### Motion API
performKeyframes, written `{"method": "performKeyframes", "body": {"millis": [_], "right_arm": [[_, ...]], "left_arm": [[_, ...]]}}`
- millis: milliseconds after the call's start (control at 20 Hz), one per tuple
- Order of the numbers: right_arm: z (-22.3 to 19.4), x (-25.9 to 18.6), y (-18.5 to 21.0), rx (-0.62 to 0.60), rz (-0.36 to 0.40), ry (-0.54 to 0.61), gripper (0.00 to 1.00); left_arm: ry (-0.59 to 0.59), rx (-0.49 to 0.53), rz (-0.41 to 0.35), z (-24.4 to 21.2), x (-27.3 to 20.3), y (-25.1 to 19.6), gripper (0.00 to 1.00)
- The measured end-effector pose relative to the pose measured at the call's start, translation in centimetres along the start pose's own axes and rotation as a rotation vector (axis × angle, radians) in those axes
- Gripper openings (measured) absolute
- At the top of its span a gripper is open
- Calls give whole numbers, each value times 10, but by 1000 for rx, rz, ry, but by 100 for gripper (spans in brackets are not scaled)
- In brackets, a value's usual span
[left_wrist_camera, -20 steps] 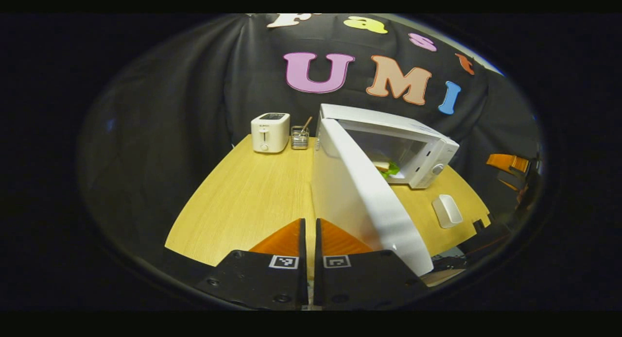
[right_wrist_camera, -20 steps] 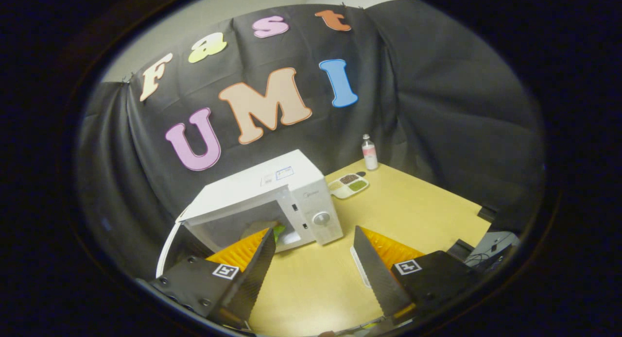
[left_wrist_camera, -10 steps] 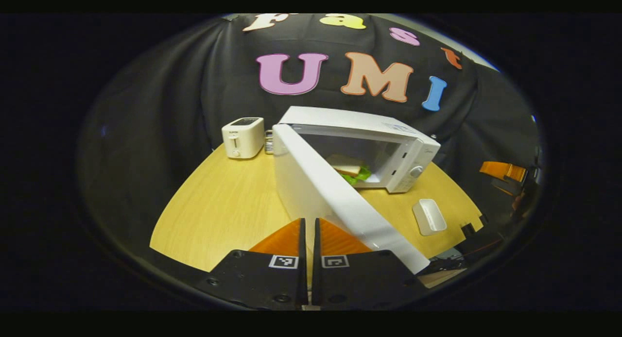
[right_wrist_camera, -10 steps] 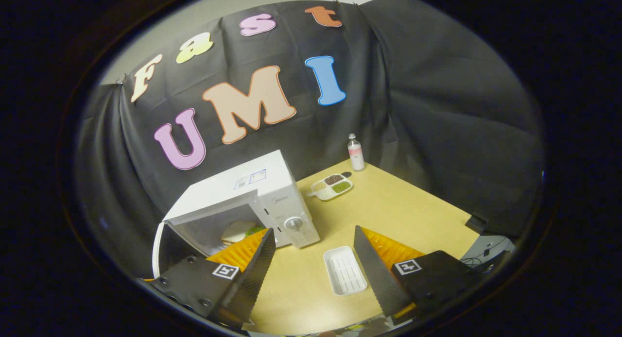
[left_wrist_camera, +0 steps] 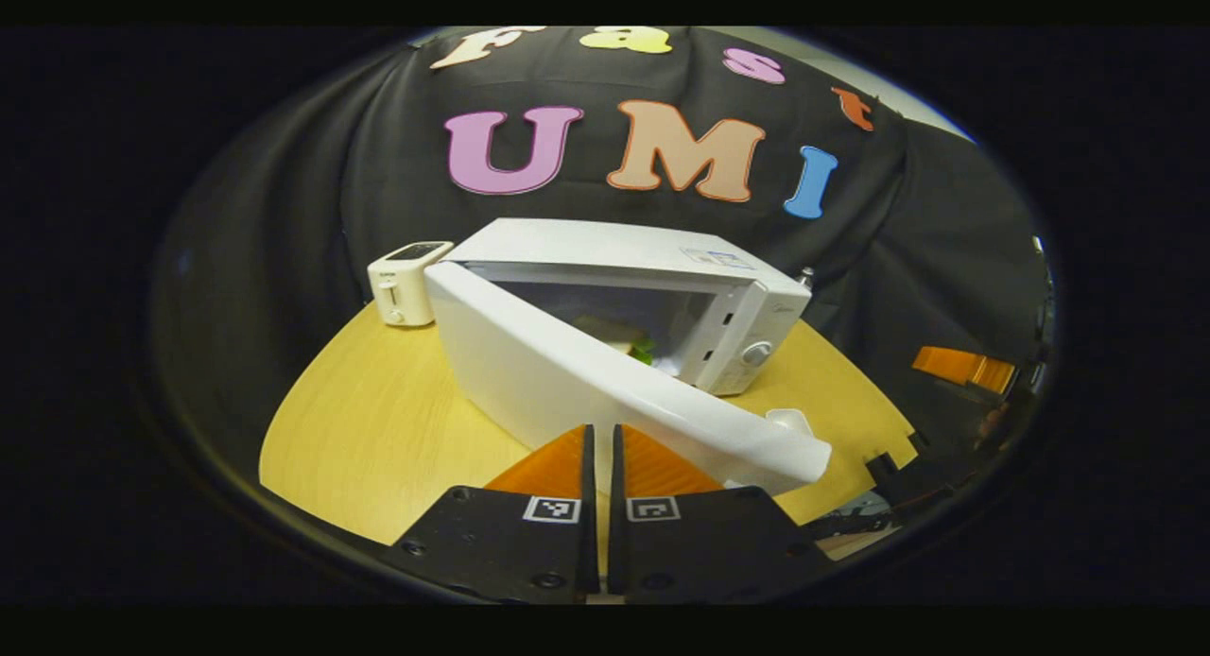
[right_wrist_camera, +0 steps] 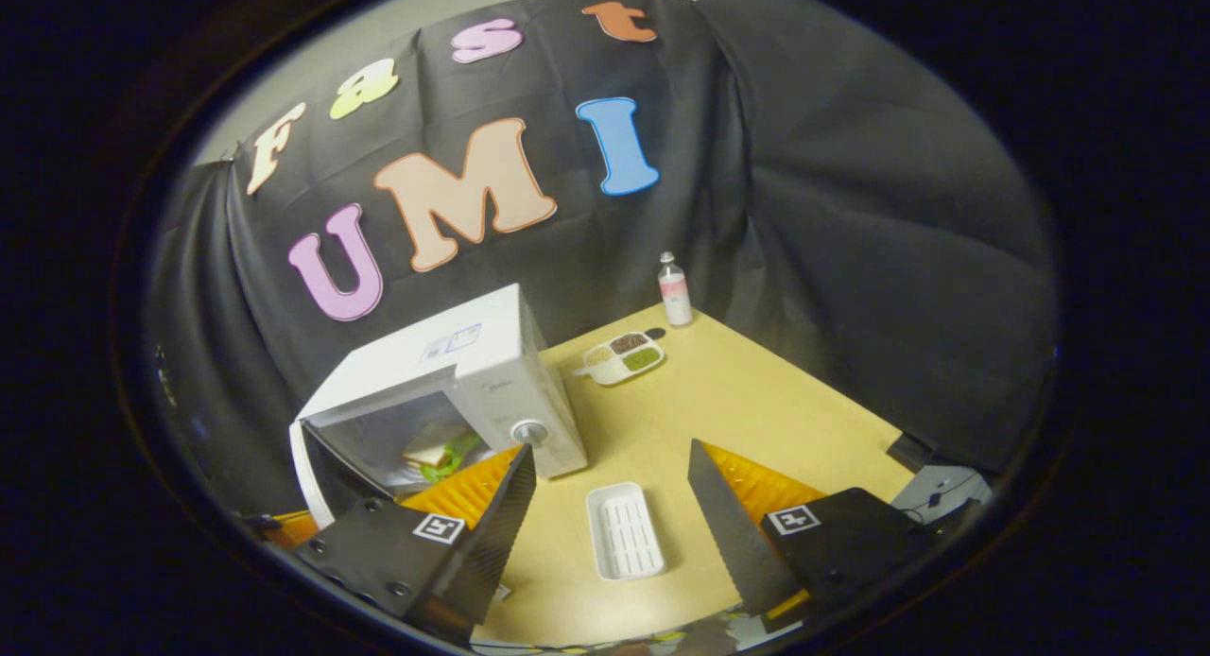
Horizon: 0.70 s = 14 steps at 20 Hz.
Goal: Open the microwave oven with the left hand, put the food in, and close the microwave oven.
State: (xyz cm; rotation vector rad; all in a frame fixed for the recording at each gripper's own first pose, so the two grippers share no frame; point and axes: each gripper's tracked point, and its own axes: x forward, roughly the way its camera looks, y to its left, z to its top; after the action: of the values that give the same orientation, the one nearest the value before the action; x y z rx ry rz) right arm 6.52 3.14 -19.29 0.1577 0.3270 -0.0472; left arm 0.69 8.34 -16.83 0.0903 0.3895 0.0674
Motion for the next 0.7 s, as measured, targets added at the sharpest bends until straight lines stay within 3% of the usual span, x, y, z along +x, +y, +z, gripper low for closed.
{"method": "performKeyframes", "body": {"millis": [450,700], "right_arm": [[1,5,-28,-40,-22,0,100],[-7,2,-32,-47,-26,19,100]], "left_arm": [[-7,-92,-110,22,51,-58,5],[-24,-78,-133,39,79,-73,2]]}}
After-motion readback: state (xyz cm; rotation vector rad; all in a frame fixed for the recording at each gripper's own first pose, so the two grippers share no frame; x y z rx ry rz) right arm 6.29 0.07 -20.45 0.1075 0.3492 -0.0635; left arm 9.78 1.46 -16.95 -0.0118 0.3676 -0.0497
